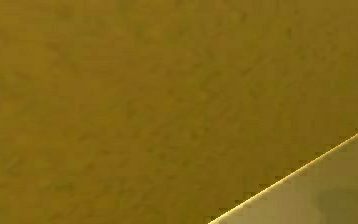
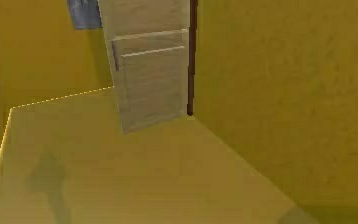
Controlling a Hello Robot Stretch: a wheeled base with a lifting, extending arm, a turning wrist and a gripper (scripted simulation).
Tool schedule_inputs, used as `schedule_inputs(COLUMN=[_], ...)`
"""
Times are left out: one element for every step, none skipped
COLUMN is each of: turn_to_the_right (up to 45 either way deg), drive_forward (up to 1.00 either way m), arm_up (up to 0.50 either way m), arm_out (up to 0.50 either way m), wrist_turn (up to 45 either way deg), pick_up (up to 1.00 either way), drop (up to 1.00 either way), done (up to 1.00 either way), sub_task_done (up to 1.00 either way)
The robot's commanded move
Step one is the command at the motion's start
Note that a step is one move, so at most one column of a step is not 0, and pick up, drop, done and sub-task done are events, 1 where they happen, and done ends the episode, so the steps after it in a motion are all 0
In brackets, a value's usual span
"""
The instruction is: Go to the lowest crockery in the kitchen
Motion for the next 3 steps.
schedule_inputs(turn_to_the_right=[-45.0, -45.0, -39.0], drive_forward=[0.00, 0.00, 0.00], arm_up=[0.00, 0.00, 0.00], arm_out=[0.00, 0.00, 0.00], wrist_turn=[0.0, 0.0, 0.0], pick_up=[0.00, 0.00, 0.00], drop=[0.00, 0.00, 0.00], done=[0.00, 0.00, 0.00], sub_task_done=[0.00, 0.00, 0.00])
